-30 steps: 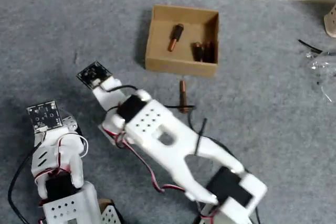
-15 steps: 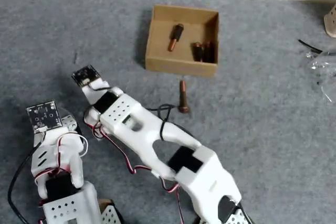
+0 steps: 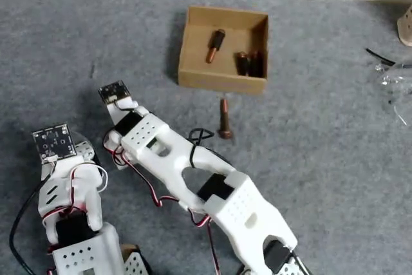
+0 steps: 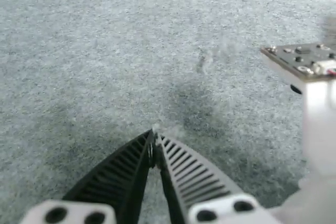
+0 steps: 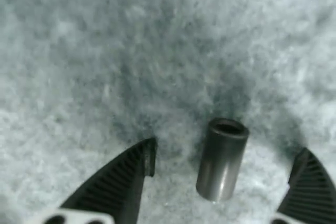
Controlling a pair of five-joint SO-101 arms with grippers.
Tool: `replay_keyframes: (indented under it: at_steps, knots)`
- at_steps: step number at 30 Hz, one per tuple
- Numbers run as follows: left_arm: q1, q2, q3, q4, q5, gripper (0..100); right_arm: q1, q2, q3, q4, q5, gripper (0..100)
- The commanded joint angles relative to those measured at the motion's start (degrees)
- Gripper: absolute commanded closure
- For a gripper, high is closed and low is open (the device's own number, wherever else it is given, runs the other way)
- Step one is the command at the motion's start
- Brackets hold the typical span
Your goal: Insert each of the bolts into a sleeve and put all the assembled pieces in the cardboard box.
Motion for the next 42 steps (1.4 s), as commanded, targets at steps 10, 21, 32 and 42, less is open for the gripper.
replay_keyframes:
  at_steps: [10, 21, 32, 42]
  knots:
    - [-0.4, -0.22, -1.89, -1.05, 0.09, 99, 1.8, 1.54, -2.15, 3.82, -0.7, 97.4]
    - [-0.31, -0.22, -1.63, -1.14, 0.09, 99, 2.24, -2.24, -3.65, 10.42, -0.35, 99.3]
    - [-0.13, -0.22, -1.01, -1.32, 0.09, 99, 12.44, -22.55, -1.1, 18.59, 2.73, 99.3]
    - [-0.04, -0.22, -1.01, -1.41, 0.09, 99, 20.09, -38.37, 10.07, 18.15, 8.79, 99.3]
